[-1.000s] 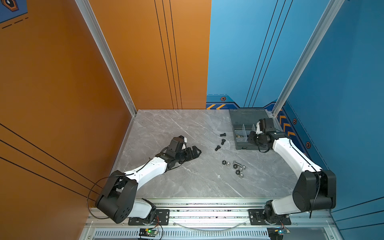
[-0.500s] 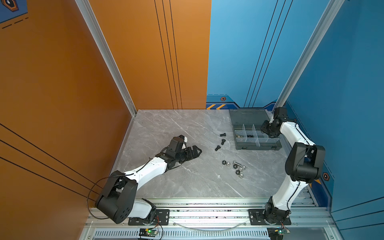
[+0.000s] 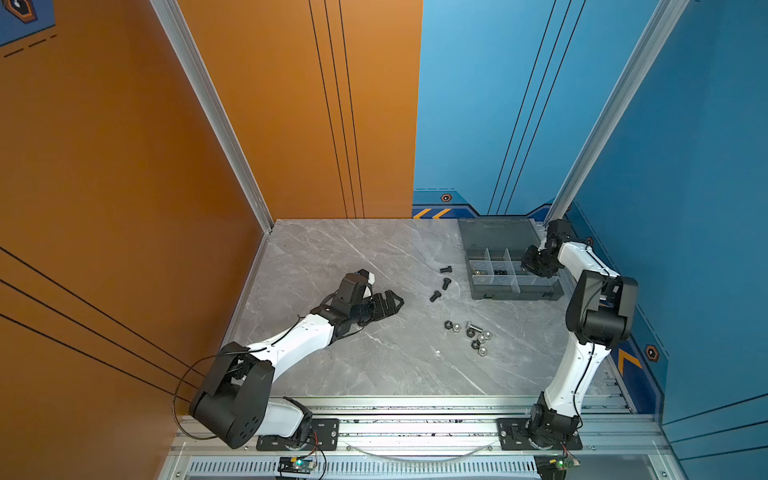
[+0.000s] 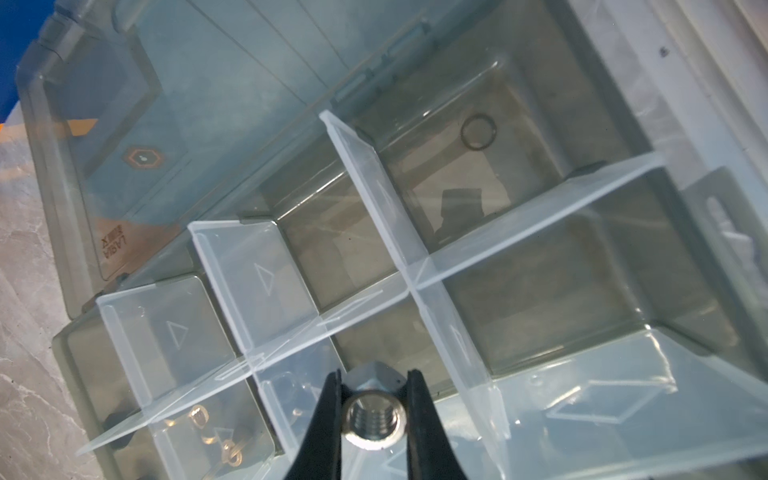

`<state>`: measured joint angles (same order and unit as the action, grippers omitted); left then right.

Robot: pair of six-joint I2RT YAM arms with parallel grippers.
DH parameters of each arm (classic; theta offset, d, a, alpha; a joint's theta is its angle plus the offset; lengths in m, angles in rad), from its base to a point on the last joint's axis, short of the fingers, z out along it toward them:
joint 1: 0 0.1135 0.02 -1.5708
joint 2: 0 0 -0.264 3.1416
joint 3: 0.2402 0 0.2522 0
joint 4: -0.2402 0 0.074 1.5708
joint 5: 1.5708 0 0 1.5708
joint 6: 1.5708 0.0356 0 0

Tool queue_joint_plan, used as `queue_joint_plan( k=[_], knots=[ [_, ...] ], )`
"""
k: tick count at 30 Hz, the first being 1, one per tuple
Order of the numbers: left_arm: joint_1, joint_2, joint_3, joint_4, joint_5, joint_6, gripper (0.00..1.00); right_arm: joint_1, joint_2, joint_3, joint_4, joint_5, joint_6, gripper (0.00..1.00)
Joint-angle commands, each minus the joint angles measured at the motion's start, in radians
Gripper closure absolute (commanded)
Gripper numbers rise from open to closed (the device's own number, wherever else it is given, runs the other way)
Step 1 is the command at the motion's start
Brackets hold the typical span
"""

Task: Sort the screws and nuts into containers

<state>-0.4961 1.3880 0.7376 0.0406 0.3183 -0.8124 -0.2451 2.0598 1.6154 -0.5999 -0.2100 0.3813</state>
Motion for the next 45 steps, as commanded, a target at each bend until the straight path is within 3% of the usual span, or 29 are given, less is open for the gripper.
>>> queue_joint_plan(
  k=[1,4,7,12,16,21,31,39,45],
  knots=[
    [-0.001,0.017,0.034,-0.004,0.025,0.010,0.02,0.001,0.007,0.039,-0.006,-0.016,-0.005,0.94],
    [0.001,0.023,0.040,-0.004,0.031,0.012,0.02,-0.002,0.035,0.047,-0.011,-0.016,-0.005,0.85],
    [0.003,0.026,0.043,-0.002,0.034,0.012,0.02,-0.002,0.036,0.056,-0.021,-0.023,-0.005,0.62],
    [0.004,0.029,0.046,-0.004,0.036,0.013,0.02,-0.002,-0.015,0.063,-0.047,-0.025,-0.006,0.53],
    [0.006,0.029,0.049,-0.002,0.041,0.014,0.02,0.010,-0.120,0.035,-0.089,-0.044,-0.005,0.51],
    [0.007,0.031,0.042,0.012,0.046,0.009,0.02,0.068,-0.338,-0.132,-0.106,-0.032,0.017,0.48],
    [0.004,0.019,0.001,0.041,0.056,-0.009,0.02,0.307,-0.713,-0.549,-0.106,0.109,0.184,0.43],
    [0.006,0.001,-0.018,0.046,0.046,-0.012,0.02,0.467,-0.809,-0.793,-0.086,0.183,0.302,0.42],
    [0.004,0.008,-0.017,0.046,0.056,-0.009,0.02,0.541,-0.772,-0.840,-0.093,0.272,0.333,0.42]
  ],
)
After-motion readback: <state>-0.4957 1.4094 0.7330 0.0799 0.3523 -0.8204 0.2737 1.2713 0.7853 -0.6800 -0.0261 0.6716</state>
